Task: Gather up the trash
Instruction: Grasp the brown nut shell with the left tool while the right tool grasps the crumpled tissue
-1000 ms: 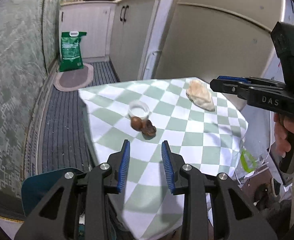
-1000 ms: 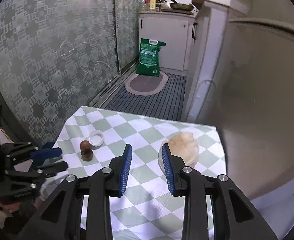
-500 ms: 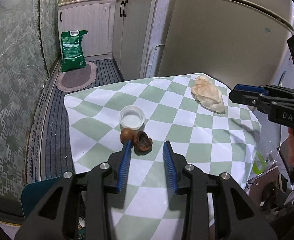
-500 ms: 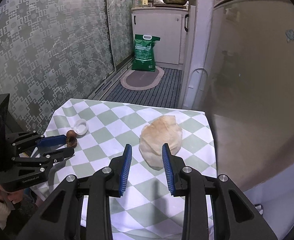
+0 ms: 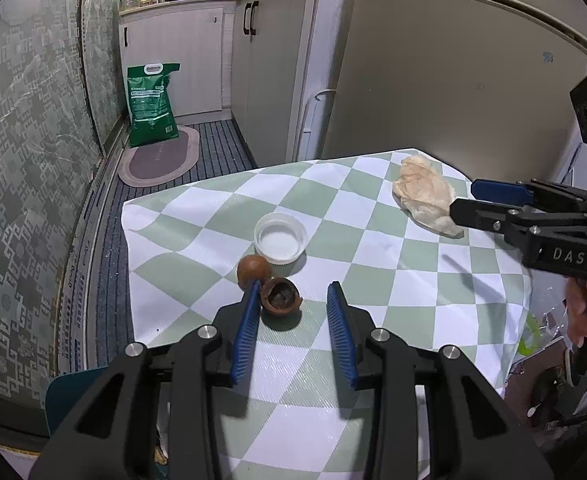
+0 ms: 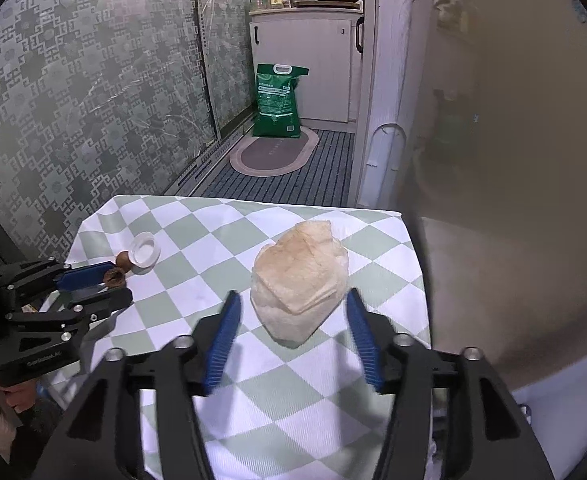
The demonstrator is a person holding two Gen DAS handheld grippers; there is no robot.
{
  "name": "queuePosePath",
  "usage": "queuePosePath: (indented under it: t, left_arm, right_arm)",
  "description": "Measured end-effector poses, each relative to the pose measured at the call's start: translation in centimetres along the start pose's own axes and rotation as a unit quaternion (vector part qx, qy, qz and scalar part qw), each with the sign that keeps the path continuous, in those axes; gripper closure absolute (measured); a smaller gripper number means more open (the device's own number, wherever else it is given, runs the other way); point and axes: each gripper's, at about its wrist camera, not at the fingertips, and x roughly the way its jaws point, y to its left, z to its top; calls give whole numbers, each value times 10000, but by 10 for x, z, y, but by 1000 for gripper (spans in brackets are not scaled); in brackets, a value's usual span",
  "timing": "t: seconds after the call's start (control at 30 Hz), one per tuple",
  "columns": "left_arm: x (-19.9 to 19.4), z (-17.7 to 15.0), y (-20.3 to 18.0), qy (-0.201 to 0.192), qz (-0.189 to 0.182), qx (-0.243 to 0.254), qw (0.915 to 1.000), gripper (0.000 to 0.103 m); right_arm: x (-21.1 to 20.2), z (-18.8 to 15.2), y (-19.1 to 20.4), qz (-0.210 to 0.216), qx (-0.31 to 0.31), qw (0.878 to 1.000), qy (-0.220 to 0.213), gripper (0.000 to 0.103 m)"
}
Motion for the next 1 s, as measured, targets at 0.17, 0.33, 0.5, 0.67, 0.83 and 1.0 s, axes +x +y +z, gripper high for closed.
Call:
queuePosePath:
  t: [0.17, 0.33, 0.5, 0.67, 0.83, 1.0]
  left_arm:
    - [2, 2, 0, 4, 167, 19, 9999, 80]
    - [-1, 2, 5, -16, 50, -24, 10000, 81]
    - [-7, -1, 9, -104, -77, -112, 9999, 81]
    - [-16, -4, 11, -180, -222, -119, 9995, 81]
    - [-26, -7, 16, -255, -330, -93, 9991, 81]
    - [-35, -10, 25, -312, -326, -110, 9989, 81]
  right_arm:
    - [13, -1, 5, -142, -127, 9998, 90, 33]
    - [19, -3, 7, -290, -185, 9993, 150, 33]
    - [24, 1, 9, -393, -204, 9989, 158, 33]
    - [31, 7, 15, -468, -245, 9984, 201, 33]
    - [38, 10, 22, -588, -322, 9974, 245, 33]
    - [42, 14, 28, -616, -362, 9970, 284, 39]
